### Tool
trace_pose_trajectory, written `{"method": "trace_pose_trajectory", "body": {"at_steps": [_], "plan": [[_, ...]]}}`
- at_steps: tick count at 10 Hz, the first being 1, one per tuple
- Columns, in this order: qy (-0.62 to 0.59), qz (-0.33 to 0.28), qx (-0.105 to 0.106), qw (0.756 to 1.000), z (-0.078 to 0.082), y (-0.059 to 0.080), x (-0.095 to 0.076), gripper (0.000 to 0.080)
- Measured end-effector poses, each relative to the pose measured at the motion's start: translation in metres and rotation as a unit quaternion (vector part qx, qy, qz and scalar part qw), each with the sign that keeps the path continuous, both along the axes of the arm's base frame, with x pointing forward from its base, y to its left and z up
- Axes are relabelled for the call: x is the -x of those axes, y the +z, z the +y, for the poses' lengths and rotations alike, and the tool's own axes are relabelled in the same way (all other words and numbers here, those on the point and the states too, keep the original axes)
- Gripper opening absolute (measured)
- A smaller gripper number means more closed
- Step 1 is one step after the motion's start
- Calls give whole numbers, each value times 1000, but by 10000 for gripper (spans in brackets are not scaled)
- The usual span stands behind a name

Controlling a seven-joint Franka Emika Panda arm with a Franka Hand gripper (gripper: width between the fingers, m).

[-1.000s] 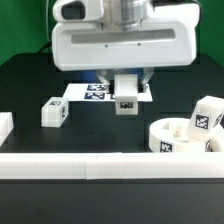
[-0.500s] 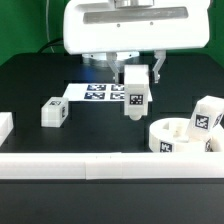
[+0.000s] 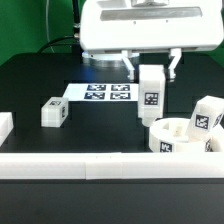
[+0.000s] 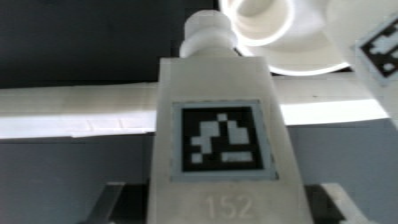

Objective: Assemble stool

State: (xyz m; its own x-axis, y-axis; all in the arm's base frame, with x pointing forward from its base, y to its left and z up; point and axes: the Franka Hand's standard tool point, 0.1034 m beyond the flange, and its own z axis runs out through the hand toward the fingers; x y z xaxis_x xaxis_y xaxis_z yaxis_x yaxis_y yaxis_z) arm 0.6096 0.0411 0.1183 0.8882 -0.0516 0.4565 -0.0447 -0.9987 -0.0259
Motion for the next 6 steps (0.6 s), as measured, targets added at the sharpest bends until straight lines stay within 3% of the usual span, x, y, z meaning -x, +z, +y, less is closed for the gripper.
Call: {"method": "trace_pose_trajectory", "body": {"at_steps": [1, 4, 5, 6], "plan": [[-33, -7, -18, 999, 5, -1, 1, 337], [-24, -17, -11, 999, 5, -1, 0, 337], [-21, -21, -11, 999, 12, -2, 1, 337], [-19, -59, -3, 998, 13, 0, -1, 337]]}}
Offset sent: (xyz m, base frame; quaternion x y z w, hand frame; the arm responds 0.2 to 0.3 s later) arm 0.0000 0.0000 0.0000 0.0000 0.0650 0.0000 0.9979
